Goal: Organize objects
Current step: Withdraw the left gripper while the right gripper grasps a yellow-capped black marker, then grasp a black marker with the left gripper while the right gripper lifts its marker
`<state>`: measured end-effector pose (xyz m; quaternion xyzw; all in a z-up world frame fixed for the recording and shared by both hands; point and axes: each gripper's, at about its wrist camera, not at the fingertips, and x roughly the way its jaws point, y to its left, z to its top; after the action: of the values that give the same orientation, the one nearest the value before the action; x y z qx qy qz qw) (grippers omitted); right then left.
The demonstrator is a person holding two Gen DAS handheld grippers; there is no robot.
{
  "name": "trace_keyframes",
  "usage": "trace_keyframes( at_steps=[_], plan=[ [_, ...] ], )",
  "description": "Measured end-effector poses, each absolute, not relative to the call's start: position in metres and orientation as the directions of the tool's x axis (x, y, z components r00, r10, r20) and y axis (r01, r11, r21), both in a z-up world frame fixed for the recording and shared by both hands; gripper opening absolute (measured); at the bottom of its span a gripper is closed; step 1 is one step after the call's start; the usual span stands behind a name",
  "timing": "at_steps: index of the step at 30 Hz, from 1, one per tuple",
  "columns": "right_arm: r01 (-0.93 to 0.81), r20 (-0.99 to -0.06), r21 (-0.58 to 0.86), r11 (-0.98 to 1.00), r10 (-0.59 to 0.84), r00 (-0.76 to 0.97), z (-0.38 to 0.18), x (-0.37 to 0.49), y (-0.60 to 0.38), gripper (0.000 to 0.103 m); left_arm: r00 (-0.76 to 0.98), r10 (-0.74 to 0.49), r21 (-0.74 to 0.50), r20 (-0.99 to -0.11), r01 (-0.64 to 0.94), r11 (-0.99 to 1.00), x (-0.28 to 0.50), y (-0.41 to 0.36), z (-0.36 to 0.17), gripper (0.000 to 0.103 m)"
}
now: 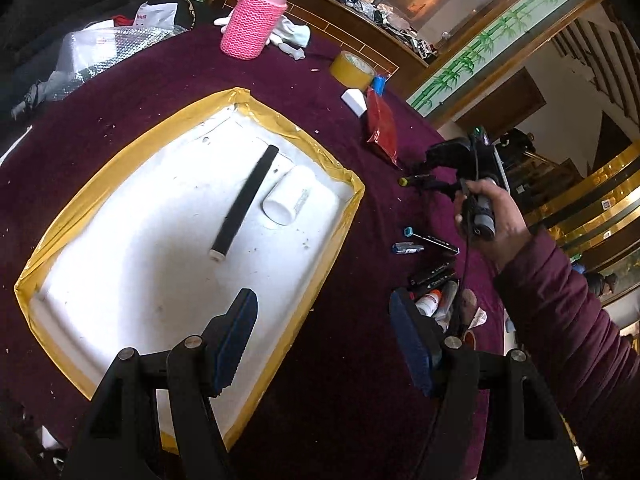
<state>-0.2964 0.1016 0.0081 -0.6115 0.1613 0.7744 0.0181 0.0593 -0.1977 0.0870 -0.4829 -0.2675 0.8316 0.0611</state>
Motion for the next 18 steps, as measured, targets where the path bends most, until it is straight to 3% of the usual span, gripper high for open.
trace_keyframes(
  at_steps=[2,6,11,18],
  plan=[
    [-0.199,-0.959,0.188,-0.962,-0.136,-0.247,0.008,-0.299,0.095,0.032,-0.525,0.358,-0.496,-0.772,0.147,-0.856,0.056,-0.194,0.088,0.062],
    [-0.111,-0.953,0.183,-0.977,-0.148,-0.263,0.008,-0.288,0.093,0.014,-0.519,0.371,-0.494,-0.770,0.115,-0.862,0.044,-0.186,0.089,0.062],
    [-0.100,-0.917,0.343,-0.934,-0.310,-0.252,0.007,-0.265,0.121,0.013,-0.495,0.400,-0.474,-0.771,0.028,-0.880,0.012,-0.163,0.092,0.062],
    [-0.123,-0.764,0.632,-0.765,-0.590,-0.259,0.018,-0.221,0.172,0.013,-0.417,0.414,-0.340,-0.809,-0.243,-0.909,-0.049,-0.091,0.083,0.062]
  ],
)
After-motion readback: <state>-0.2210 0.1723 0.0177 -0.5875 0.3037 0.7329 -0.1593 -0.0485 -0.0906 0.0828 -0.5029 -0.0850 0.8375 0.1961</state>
